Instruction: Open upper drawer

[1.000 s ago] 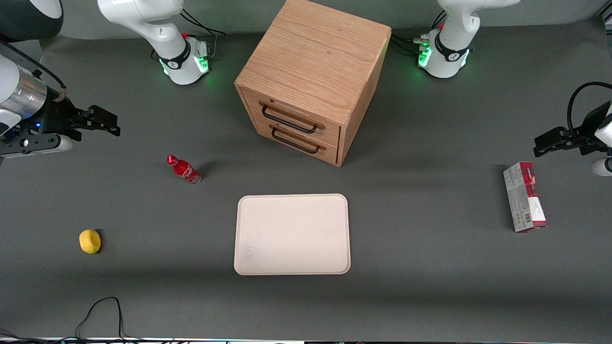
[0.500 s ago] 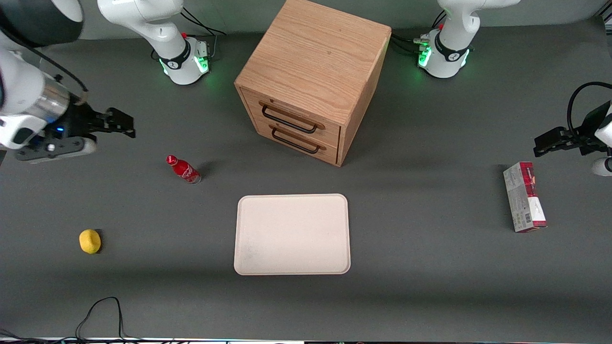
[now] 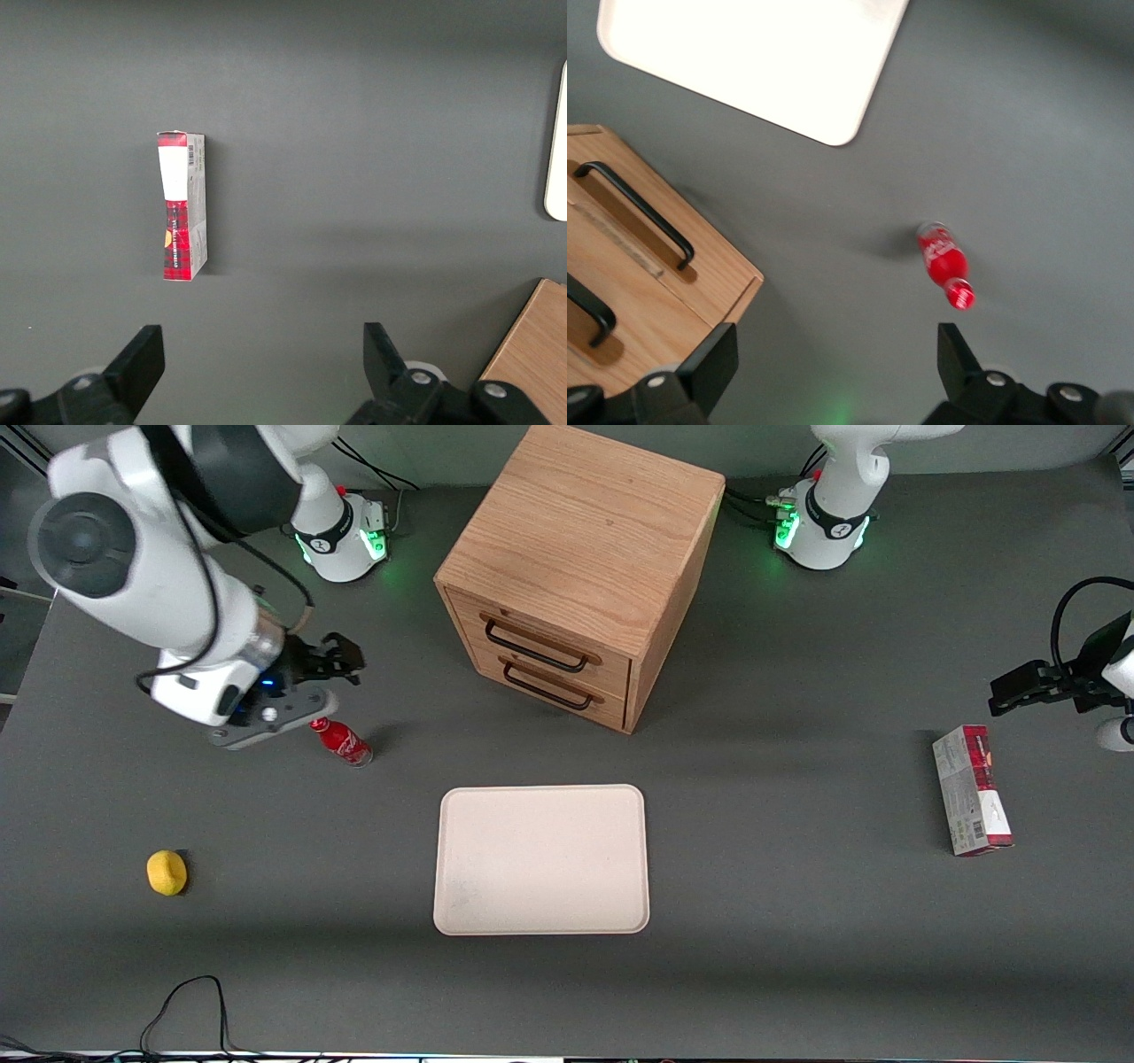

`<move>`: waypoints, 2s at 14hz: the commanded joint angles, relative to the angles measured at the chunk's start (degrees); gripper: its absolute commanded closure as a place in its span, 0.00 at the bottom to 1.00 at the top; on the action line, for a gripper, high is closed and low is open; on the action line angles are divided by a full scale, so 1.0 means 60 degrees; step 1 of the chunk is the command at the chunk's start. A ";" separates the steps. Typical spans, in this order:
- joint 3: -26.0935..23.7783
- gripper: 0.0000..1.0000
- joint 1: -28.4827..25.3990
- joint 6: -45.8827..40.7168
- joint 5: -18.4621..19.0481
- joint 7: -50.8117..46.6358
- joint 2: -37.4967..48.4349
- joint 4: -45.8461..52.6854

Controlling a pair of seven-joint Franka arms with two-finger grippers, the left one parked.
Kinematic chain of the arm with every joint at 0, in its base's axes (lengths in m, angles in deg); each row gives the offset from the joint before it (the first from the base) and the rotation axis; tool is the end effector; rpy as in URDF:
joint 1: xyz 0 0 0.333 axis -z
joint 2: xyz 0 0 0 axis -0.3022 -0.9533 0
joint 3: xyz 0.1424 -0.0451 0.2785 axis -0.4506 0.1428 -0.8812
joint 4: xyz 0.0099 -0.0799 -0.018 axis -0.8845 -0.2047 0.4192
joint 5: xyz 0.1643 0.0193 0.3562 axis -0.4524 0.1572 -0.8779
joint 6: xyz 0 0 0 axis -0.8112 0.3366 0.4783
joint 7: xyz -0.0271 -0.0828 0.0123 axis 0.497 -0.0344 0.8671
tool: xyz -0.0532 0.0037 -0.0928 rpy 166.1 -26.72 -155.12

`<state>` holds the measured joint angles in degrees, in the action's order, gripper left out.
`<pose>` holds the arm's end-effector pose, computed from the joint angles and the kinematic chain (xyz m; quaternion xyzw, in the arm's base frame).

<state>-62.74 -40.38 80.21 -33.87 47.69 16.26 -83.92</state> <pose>0.5574 0.2412 0.5427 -0.9777 -0.1940 0.0803 0.0013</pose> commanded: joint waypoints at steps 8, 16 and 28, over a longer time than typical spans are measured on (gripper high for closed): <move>-0.1592 0.00 -0.0141 0.0640 -0.1193 0.1715 -0.1742 0.1078; -0.2165 0.00 -0.0127 0.0657 -0.1896 0.2962 -0.2739 0.1488; -0.2166 0.00 -0.0112 -0.0486 -0.1925 0.2992 -0.2724 0.1283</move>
<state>-75.58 -41.31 78.59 -44.20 64.23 0.37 -77.14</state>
